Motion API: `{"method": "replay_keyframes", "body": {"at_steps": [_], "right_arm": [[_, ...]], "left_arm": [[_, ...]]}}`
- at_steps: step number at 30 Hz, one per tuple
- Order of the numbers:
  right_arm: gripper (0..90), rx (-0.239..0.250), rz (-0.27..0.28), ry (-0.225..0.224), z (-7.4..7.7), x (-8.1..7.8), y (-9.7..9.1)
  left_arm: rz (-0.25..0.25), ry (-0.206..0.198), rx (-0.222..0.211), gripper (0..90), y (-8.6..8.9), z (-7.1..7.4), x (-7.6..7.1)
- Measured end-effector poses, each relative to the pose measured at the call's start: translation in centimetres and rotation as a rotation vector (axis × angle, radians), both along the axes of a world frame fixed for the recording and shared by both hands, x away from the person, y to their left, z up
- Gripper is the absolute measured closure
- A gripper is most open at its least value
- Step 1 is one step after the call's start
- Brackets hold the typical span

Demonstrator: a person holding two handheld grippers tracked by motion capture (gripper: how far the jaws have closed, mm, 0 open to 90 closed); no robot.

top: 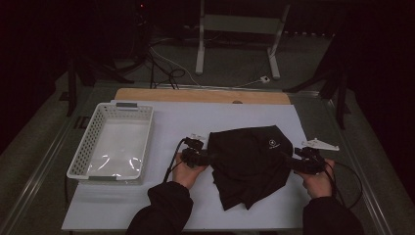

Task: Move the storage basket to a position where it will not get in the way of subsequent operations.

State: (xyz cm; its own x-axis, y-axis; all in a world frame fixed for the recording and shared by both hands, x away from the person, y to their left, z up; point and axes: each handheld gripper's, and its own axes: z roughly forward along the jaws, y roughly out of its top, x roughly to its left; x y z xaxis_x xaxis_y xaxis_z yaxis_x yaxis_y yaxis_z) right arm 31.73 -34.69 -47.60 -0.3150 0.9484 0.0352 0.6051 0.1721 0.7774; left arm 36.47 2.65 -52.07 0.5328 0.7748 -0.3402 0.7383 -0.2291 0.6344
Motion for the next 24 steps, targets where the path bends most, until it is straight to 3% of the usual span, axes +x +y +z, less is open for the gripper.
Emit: {"method": "replay_keyframes", "body": {"at_steps": [3,9,14,18,20,22,23,24], "right_arm": [[42.2,-0.036,-0.011,-0.009,0.4,1.0,-0.5],[53.8,-0.044,-0.054,0.008,0.3,4.0,-1.8],[63.1,-0.062,-0.071,0.063,-0.9,6.3,-2.2],[59.4,-0.054,-0.069,0.104,-2.1,7.6,-2.5],[58.4,-0.032,-0.062,0.161,-2.8,8.3,-2.6],[73.5,-0.032,-0.041,0.187,-3.4,8.7,-2.6],[73.5,-0.032,-0.041,0.187,-3.4,8.7,-2.6],[82.1,-0.023,-0.028,0.191,-3.5,8.8,-2.6]], "left_arm": [[-0.005,0.006,0.000,52.5,-0.1,-0.2,0.1],[0.009,0.018,-0.007,66.3,-0.3,-0.3,0.6],[-0.014,0.023,-0.007,79.9,-0.7,-0.5,1.0],[-0.024,0.021,-0.024,85.3,-0.8,-0.2,1.3],[-0.026,0.013,-0.041,85.8,-0.7,0.1,1.4],[-0.020,0.008,-0.067,86.1,-0.4,0.5,1.6],[-0.020,0.008,-0.067,86.2,-0.4,0.5,1.6],[-0.011,0.001,-0.093,86.2,0.1,1.0,1.8]]}}
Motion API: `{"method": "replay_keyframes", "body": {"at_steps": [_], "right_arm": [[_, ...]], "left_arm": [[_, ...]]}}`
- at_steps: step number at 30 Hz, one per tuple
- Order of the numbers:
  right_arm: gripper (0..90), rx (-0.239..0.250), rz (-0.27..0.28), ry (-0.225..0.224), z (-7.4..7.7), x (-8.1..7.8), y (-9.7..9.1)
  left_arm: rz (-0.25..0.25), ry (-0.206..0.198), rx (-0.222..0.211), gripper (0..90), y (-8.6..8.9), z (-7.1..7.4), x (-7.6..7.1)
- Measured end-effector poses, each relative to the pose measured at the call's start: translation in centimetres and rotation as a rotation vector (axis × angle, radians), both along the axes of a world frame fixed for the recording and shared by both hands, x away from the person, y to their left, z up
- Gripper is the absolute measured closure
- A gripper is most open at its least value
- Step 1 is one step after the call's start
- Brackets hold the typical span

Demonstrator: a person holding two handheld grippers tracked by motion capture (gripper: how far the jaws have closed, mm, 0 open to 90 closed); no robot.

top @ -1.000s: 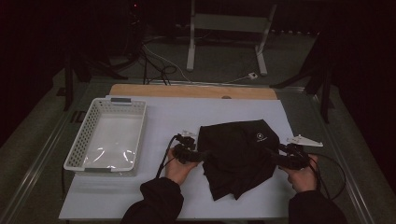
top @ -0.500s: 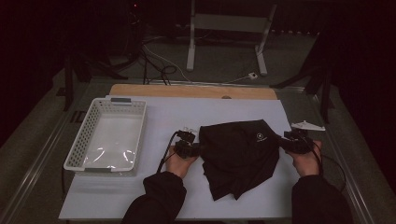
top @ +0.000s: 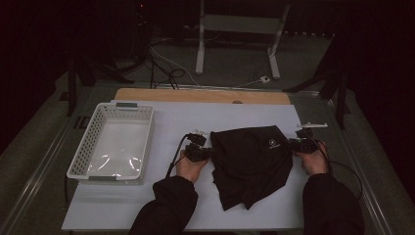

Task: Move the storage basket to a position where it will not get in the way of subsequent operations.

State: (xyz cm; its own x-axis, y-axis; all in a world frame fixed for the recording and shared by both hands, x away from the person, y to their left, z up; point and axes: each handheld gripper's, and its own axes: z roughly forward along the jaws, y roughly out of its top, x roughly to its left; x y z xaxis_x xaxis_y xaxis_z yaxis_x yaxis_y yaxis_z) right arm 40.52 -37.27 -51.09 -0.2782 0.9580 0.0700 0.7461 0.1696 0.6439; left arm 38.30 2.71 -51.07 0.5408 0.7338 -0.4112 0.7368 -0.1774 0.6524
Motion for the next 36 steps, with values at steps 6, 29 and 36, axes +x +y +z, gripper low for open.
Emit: {"method": "replay_keyframes", "body": {"at_steps": [6,29,36], "right_arm": [[86.2,0.038,-0.001,-0.114,2.4,-0.3,0.5],[36.7,0.074,-0.016,-0.146,2.1,-0.4,2.6],[33.0,0.062,0.036,-0.124,2.8,-3.1,4.2]], "left_arm": [[0.060,-0.046,-0.035,86.3,1.7,2.6,1.6],[0.217,-0.066,0.061,39.7,2.7,4.0,4.6],[0.127,-0.064,0.047,35.4,1.3,3.4,1.6]]}}
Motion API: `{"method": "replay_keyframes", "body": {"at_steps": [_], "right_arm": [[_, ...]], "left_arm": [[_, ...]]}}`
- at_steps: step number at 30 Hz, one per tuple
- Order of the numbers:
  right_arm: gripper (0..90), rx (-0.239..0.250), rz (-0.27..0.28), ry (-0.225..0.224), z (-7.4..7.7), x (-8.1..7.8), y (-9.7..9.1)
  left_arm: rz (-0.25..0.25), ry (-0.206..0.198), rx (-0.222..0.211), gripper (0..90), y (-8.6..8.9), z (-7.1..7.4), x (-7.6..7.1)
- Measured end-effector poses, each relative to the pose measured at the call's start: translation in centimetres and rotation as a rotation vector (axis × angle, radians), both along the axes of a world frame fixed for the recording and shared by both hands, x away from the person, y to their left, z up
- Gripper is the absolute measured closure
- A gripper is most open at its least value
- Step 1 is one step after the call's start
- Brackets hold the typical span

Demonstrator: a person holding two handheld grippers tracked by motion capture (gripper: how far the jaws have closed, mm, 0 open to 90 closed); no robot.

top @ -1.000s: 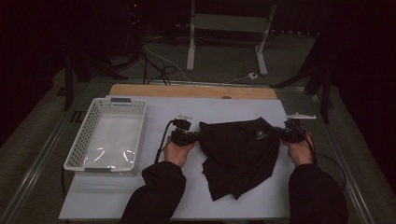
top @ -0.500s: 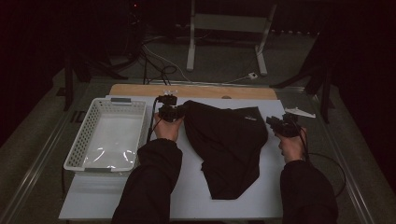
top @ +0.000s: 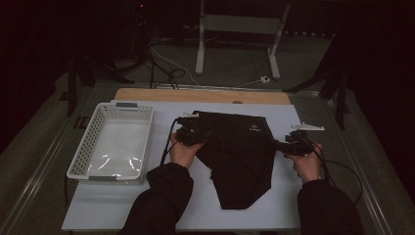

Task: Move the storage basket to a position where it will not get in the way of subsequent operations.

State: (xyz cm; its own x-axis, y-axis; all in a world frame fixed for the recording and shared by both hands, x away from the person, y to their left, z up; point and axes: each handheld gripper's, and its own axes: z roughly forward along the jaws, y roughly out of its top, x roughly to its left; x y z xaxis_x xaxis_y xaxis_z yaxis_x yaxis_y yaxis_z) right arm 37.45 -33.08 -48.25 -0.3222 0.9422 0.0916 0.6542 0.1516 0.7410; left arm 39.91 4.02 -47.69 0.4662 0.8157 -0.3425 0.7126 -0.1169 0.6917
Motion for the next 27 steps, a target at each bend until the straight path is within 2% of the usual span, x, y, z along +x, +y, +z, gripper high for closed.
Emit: {"method": "replay_keyframes", "body": {"at_steps": [6,9,17,20,24,27], "right_arm": [[31.5,-0.007,0.025,0.014,-0.1,-2.3,1.1],[30.9,-0.022,0.046,0.022,-0.4,-3.3,1.7],[30.4,-0.036,0.081,0.050,-1.2,-5.5,3.0],[30.1,-0.043,0.089,0.064,-1.5,-6.0,3.4],[31.1,-0.068,0.099,0.096,-2.0,-6.6,4.1],[36.2,-0.094,0.115,0.129,-2.6,-7.0,4.6]], "left_arm": [[-0.047,0.003,-0.022,33.3,-0.6,-0.3,-2.2],[-0.064,-0.002,-0.018,33.3,-0.8,-0.5,-3.2],[-0.098,0.027,-0.024,33.3,-1.1,-1.9,-5.7],[-0.111,0.047,0.003,32.7,-1.6,-3.0,-6.4],[-0.100,0.060,0.032,28.8,-2.0,-4.2,-7.1],[-0.114,0.045,0.045,27.9,-2.4,-4.5,-7.5]]}}
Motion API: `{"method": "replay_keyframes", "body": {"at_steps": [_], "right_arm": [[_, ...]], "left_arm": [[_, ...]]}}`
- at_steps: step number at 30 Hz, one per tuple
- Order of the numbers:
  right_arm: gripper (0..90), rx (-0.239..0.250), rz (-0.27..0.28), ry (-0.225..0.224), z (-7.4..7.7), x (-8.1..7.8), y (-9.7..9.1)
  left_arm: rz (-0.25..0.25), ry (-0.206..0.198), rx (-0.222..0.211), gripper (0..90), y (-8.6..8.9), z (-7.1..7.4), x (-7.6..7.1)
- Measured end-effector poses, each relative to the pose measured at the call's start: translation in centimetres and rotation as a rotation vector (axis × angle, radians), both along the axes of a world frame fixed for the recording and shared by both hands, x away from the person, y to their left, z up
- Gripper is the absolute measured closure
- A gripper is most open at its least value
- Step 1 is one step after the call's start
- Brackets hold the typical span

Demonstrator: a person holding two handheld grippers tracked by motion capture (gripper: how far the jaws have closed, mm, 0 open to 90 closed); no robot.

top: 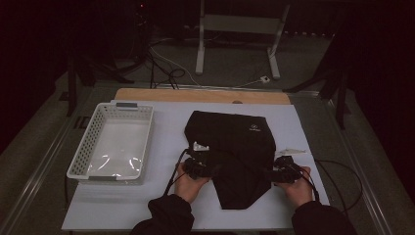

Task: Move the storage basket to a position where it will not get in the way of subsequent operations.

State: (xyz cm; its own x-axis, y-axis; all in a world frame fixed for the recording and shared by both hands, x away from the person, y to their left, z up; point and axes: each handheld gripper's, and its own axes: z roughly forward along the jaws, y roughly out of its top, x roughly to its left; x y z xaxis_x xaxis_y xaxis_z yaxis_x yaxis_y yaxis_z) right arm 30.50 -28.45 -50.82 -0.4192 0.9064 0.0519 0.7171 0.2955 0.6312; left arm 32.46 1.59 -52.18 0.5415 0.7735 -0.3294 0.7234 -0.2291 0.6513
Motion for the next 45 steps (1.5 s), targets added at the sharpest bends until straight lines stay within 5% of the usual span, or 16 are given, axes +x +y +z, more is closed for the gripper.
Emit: {"method": "replay_keyframes", "body": {"at_steps": [3,9,12,18,28,35,39,45], "right_arm": [[48.9,-0.019,0.017,0.027,-0.3,0.0,0.3],[81.8,-0.026,0.052,0.041,0.0,-0.2,0.4],[87.0,-0.018,0.058,0.041,0.1,-0.3,0.3],[88.1,0.004,0.045,0.035,0.5,-0.3,-0.3],[88.0,0.029,0.006,0.024,0.9,-0.2,-1.7],[87.9,0.039,-0.022,0.020,0.9,0.0,-3.0],[87.9,0.039,-0.047,0.014,0.9,0.2,-3.7],[76.8,0.052,-0.077,0.021,0.9,0.0,-4.7]], "left_arm": [[-0.046,-0.008,0.017,30.7,-0.8,0.0,-0.2],[-0.072,-0.015,0.032,78.2,-1.4,0.1,0.2],[-0.056,-0.036,0.025,87.3,-1.0,0.6,0.5],[-0.017,-0.049,0.013,88.2,0.6,1.6,1.4],[0.125,-0.074,0.033,89.0,4.2,2.7,3.5],[0.230,-0.061,0.055,89.0,5.8,2.7,5.1],[0.249,-0.051,0.051,88.4,6.0,2.6,5.3],[0.178,-0.091,0.019,55.3,4.6,3.6,3.7]]}}
